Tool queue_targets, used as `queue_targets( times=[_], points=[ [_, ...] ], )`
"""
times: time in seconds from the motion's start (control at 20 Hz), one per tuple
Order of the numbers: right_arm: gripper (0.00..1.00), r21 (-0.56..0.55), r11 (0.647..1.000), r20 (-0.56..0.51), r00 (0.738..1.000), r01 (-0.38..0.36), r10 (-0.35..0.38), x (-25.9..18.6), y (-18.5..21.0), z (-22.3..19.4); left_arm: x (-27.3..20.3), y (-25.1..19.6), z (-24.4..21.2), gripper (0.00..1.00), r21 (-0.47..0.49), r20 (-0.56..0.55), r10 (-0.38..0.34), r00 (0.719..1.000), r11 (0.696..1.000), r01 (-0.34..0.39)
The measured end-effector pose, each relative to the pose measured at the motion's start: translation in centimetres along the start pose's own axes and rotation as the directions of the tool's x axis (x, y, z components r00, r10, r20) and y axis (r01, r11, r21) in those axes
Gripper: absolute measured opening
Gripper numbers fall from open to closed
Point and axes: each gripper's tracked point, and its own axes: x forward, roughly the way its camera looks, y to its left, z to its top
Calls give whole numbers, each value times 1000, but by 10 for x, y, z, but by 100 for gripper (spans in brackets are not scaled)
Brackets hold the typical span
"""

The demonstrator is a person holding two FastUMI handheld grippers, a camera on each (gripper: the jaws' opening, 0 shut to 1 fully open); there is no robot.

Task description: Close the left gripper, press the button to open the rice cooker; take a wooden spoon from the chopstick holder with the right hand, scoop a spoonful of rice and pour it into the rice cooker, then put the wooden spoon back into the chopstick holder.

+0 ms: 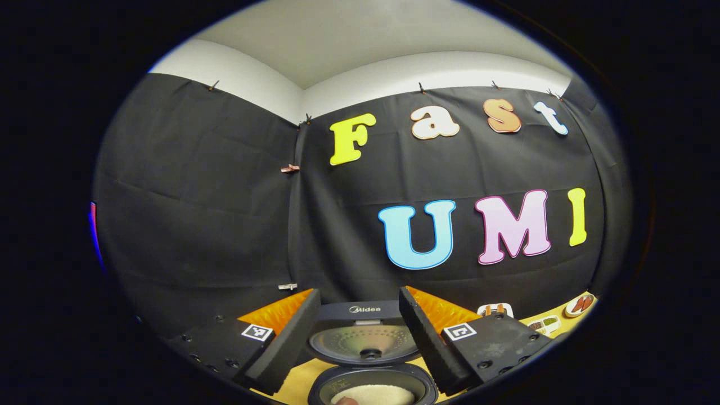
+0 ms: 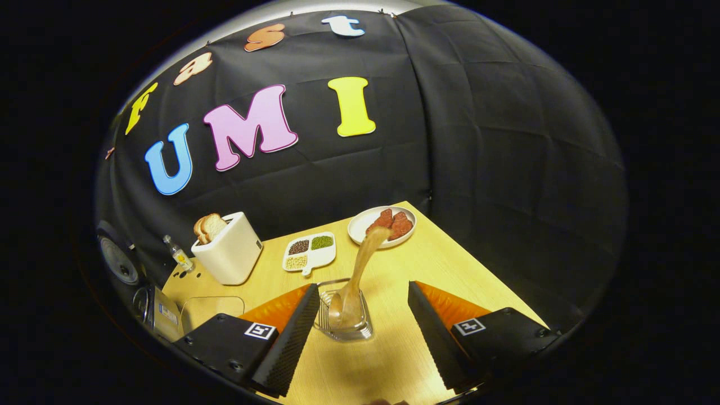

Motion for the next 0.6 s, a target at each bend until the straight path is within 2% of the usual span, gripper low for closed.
queue_targets(
  times=[0.25,0.35,0.4,0.45,0.6],
  points=[
    [99,-60,998,5,1000,9,-9,-61,-2,-9,47,-10,-8,94,-31,17,-56,998,998,57],
    [99,-98,995,37,999,6,-3,-80,3,-3,63,-7,-16,92,-58,5,-58,998,997,58],
    [98,-113,994,51,999,1,5,-88,7,0,68,-6,-23,94,-67,-19,-56,998,996,55],
    [99,-123,992,62,998,-9,17,-96,14,2,72,-6,-34,92,-60,-50,-51,997,997,48],
    [99,-150,987,99,992,-58,73,-114,42,10,71,-6,-42,96,8,-104,-54,993,998,56]
  ],
)
